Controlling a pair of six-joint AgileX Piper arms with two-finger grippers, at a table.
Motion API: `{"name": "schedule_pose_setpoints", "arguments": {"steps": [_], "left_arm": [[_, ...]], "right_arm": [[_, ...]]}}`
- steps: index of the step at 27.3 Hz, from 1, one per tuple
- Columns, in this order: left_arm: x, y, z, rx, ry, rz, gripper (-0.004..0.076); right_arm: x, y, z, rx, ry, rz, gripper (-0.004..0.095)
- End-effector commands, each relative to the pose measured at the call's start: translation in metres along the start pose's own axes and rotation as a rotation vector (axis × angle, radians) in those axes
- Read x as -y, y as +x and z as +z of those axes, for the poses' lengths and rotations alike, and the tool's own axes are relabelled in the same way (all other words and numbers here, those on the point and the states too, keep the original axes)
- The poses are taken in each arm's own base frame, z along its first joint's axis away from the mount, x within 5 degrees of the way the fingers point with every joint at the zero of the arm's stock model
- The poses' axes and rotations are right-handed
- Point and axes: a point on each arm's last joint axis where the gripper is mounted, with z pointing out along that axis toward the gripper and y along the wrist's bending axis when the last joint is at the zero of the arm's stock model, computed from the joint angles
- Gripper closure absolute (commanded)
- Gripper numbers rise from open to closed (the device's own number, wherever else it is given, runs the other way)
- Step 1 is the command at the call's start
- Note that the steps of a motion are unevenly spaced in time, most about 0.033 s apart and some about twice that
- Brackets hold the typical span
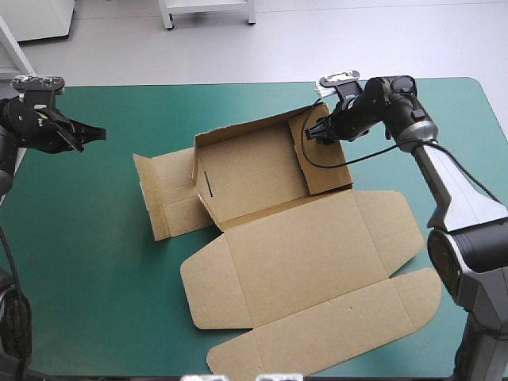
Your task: Fold the box
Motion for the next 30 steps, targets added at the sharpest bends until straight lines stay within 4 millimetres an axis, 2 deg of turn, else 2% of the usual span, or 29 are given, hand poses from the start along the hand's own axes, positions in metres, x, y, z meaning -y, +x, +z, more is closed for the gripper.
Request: {"name": "schedule_pose_setpoints", "arguments": {"steps": [1,4,7,10,16,20,28,30], "left_arm": [[0.002,-0.01,-0.025,0.11,-0.005,-0.003,0.0732],[0.002,-0.01,-0.025,0.109,-0.005,-0.003,0.0732],[0.002,-0.01,-0.025,0.107,-0.003,-0.004,0.0732],[0.003,-0.01,-0.025,0.102,0.012,-0.013,0.0732],[0.006,-0.01,-0.025,0.101,0.038,-0.011,0.0732],[0.006,-0.009,-0.025,0.092,0.04,-0.011,0.0732],[0.006,-0.008,-0.024,0.081,0.043,-0.01,0.0732],[0.006,-0.007,-0.024,0.076,0.044,-0.01,0.0732]], "right_arm": [[-0.006,-0.009,-0.055,0.112,0.004,-0.011,0.0353],[-0.01,-0.006,-0.088,0.144,0.024,-0.028,0.0354],[-0.011,-0.003,-0.098,0.141,0.036,-0.034,0.0354],[-0.009,-0.004,-0.092,0.137,0.042,-0.032,0.0354],[-0.003,-0.006,-0.061,0.089,0.049,-0.005,0.0354],[-0.001,-0.014,-0.048,0.062,0.05,0.011,0.0354],[0.002,-0.037,-0.038,0.043,0.062,0.024,0.0354],[0.0,-0.037,-0.037,0.043,0.062,0.02,0.0354]]}}
